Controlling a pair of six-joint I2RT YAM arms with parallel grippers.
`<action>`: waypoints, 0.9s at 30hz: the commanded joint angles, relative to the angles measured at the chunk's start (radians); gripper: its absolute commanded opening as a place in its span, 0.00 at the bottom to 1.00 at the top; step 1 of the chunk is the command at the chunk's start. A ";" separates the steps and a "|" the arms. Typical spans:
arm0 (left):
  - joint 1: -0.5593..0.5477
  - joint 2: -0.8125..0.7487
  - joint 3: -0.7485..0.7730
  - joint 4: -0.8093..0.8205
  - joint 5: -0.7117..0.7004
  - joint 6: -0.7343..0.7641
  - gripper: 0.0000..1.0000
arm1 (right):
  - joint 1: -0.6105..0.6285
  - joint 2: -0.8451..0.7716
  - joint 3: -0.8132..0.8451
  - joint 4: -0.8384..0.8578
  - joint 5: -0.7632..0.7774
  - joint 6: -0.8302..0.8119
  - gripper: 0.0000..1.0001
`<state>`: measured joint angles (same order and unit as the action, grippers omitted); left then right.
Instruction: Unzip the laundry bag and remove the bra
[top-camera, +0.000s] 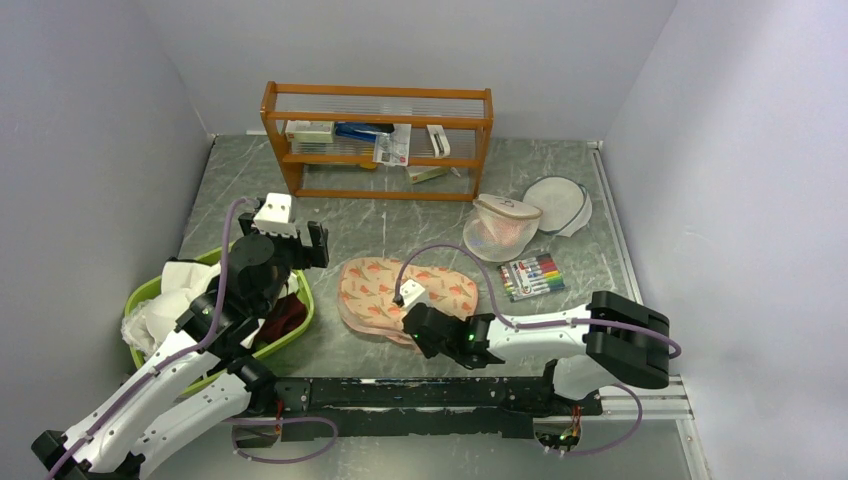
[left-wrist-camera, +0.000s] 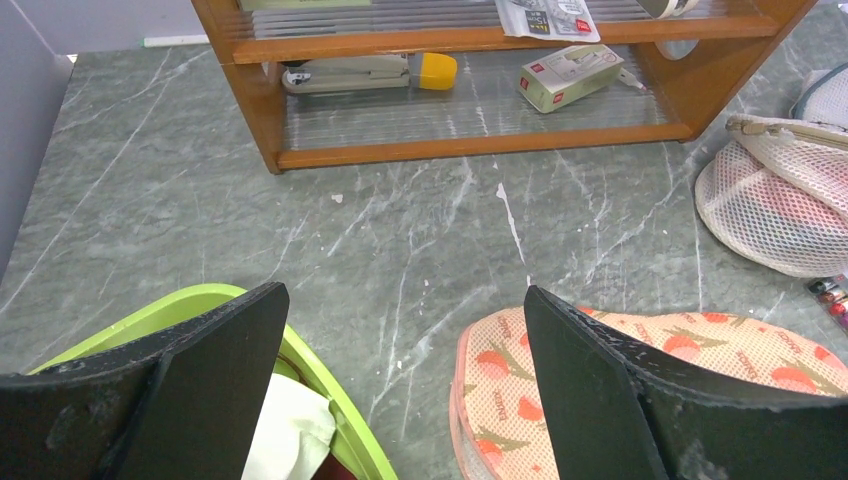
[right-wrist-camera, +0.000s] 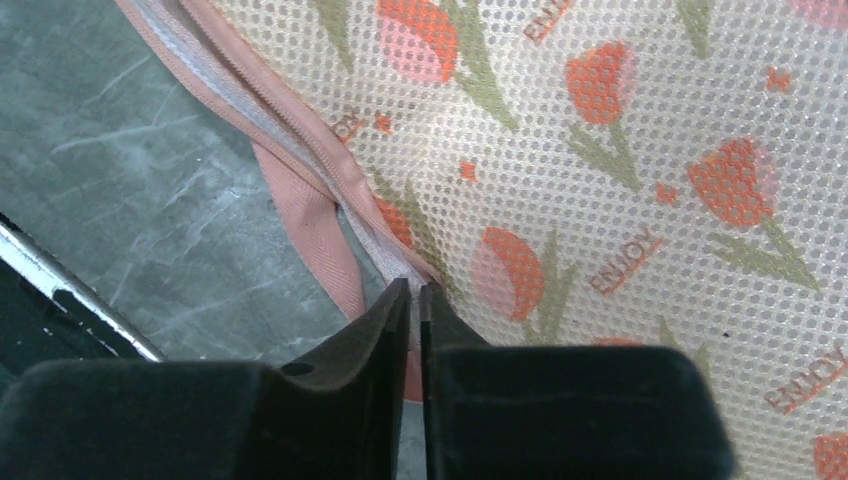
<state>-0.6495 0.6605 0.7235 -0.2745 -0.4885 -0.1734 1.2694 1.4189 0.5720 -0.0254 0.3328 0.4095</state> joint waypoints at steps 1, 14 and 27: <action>0.001 -0.004 -0.003 0.012 0.009 -0.008 1.00 | -0.005 -0.030 0.058 -0.062 -0.015 -0.027 0.14; 0.001 -0.030 -0.012 0.014 -0.075 0.020 0.99 | -0.194 -0.237 0.028 0.082 -0.162 -0.303 0.89; 0.012 0.138 0.003 0.049 -0.049 -0.017 1.00 | -0.789 -0.521 -0.029 0.043 -0.525 -0.160 1.00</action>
<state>-0.6495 0.7780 0.7204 -0.2649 -0.5339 -0.1692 0.6445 1.0031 0.5739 0.0475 -0.0437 0.1841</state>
